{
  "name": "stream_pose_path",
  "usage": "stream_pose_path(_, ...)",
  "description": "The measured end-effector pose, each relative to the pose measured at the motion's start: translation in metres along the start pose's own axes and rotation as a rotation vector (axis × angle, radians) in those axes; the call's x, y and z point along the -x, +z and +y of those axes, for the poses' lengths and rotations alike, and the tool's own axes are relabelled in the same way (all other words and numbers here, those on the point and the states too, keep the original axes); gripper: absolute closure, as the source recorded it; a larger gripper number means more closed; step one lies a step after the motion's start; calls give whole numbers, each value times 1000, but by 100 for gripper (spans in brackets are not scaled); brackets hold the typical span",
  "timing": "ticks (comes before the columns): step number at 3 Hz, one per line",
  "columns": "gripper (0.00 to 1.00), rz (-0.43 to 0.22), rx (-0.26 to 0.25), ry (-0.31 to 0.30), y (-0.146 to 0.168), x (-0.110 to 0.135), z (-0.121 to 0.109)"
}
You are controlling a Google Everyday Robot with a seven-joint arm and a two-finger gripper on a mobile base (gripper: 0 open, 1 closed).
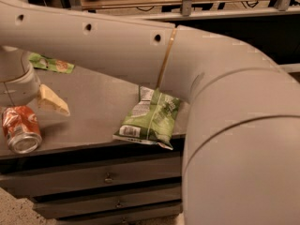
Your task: Move coke can near green jalapeno chip bag
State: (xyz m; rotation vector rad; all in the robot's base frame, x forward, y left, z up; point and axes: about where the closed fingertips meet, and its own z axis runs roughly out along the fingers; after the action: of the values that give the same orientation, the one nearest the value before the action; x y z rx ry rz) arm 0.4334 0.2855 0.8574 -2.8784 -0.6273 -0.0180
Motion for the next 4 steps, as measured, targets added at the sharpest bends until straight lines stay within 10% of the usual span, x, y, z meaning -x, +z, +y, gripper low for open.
stream_pose_path(1, 0, 12, 31, -38, 9, 3, -7)
stream_pose_path(4, 78, -18, 97, -59, 25, 6, -15)
